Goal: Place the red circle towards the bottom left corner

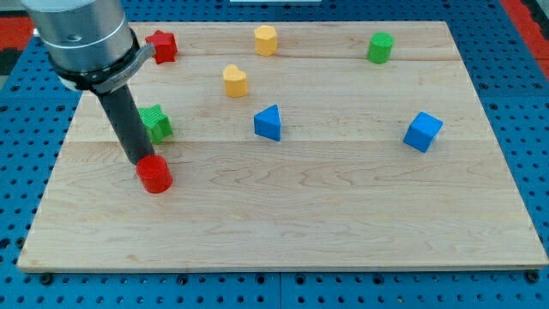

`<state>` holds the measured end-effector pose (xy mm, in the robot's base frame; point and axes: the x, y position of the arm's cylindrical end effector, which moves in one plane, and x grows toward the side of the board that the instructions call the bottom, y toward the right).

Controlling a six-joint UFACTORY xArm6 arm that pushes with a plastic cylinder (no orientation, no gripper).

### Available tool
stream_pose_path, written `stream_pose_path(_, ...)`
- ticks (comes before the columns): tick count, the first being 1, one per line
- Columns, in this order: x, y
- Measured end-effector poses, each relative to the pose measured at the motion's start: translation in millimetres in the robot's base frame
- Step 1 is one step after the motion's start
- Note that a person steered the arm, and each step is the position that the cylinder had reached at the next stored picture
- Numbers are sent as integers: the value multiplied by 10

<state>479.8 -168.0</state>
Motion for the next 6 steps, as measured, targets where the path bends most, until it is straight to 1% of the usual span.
stream_pose_path(1, -77, 663)
stream_pose_path(2, 241, 921)
stream_pose_path(3, 461, 593)
stream_pose_path(4, 342, 867)
stream_pose_path(5, 114, 454)
stream_pose_path(6, 479, -22)
